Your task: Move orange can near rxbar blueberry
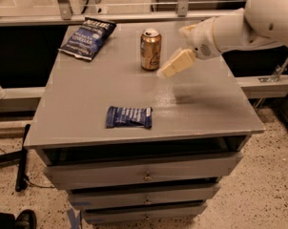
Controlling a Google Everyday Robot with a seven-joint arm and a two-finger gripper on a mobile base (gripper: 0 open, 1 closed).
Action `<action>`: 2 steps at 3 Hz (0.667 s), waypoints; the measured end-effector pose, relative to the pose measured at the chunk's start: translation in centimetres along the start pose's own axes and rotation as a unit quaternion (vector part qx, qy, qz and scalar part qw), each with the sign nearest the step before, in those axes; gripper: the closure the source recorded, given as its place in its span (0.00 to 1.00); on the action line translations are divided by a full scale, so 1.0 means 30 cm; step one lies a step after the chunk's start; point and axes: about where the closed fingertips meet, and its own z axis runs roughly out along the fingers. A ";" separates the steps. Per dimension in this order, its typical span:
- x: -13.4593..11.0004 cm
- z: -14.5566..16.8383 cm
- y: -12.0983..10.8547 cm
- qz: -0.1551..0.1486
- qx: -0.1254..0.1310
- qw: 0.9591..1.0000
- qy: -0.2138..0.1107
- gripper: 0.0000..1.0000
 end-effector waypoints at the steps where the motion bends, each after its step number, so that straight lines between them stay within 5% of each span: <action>1: -0.036 0.119 -0.054 0.022 -0.007 0.999 -0.040 0.00; 2: -0.078 0.227 -0.093 0.038 -0.012 0.997 -0.073 0.00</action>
Offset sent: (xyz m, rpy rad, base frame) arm 0.0903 0.0732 -0.0155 0.2545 0.0012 0.0063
